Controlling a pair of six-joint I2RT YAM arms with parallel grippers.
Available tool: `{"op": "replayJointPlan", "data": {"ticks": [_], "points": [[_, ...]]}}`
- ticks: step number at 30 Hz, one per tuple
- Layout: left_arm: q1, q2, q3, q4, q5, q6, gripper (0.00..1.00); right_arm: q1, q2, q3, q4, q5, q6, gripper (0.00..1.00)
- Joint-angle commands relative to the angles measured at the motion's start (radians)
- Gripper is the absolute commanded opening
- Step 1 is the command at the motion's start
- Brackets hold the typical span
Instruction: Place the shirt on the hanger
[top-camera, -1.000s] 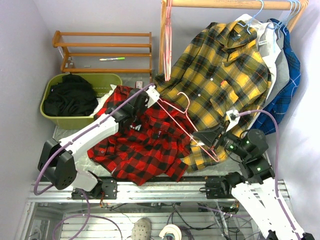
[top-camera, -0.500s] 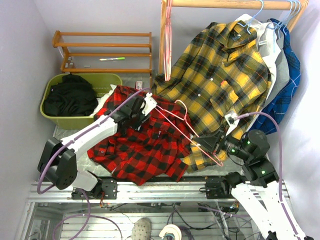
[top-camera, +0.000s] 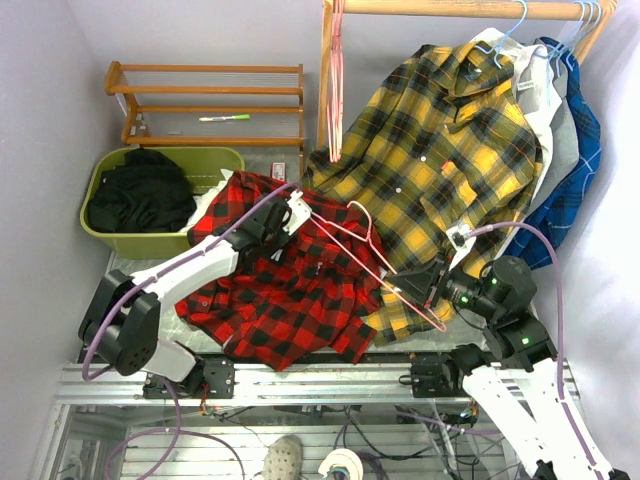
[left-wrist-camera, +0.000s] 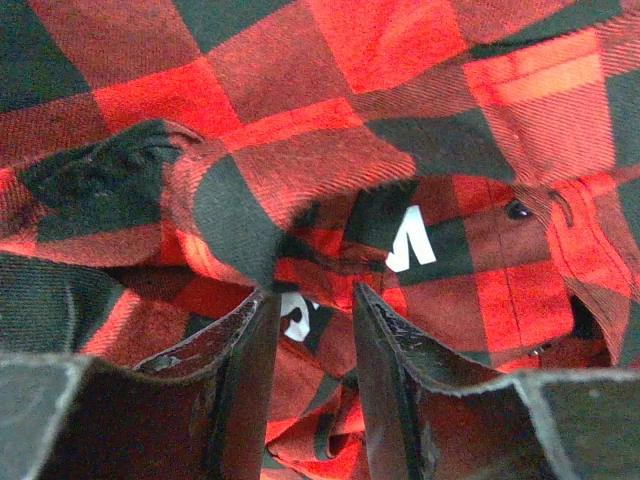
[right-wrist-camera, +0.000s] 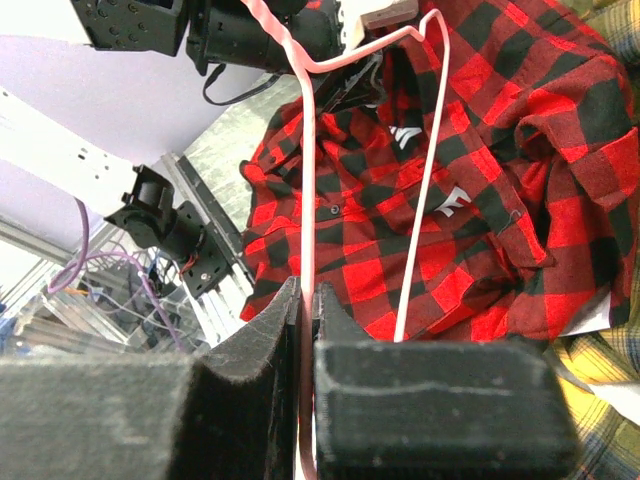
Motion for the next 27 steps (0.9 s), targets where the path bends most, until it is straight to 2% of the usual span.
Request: {"op": "replayJointPlan", "data": {"ticks": [1, 4, 5, 8, 10, 13, 17, 24, 27], "points": [[0.004, 0.023, -0.010, 0.119, -0.070, -0.009, 0.47, 0.001, -0.003, 0.024, 0.008, -0.007, -0.018, 0.00], [0.004, 0.030, -0.012, 0.138, -0.078, -0.006, 0.46, 0.001, -0.006, 0.020, 0.015, -0.006, -0.011, 0.00], [0.004, 0.033, -0.011, 0.140, -0.077, -0.005, 0.43, 0.001, -0.007, 0.016, 0.020, -0.006, -0.007, 0.00], [0.004, 0.040, -0.007, 0.146, -0.074, -0.006, 0.25, 0.001, -0.008, 0.013, 0.027, -0.006, -0.003, 0.00], [0.003, 0.039, 0.015, 0.126, -0.072, -0.004, 0.08, 0.000, -0.006, 0.013, 0.023, -0.006, -0.006, 0.00], [0.004, 0.012, 0.091, 0.021, -0.031, 0.010, 0.07, 0.001, -0.012, 0.001, 0.030, -0.009, 0.005, 0.00], [0.006, -0.002, 0.219, -0.144, 0.033, 0.018, 0.07, 0.001, -0.037, -0.096, 0.152, -0.096, 0.115, 0.00], [0.014, -0.003, 0.332, -0.236, 0.116, -0.037, 0.07, 0.001, -0.036, -0.151, 0.279, -0.146, 0.212, 0.00], [0.014, -0.003, 0.356, -0.256, 0.135, -0.039, 0.07, 0.000, -0.061, -0.178, 0.332, -0.081, 0.231, 0.00]]}}
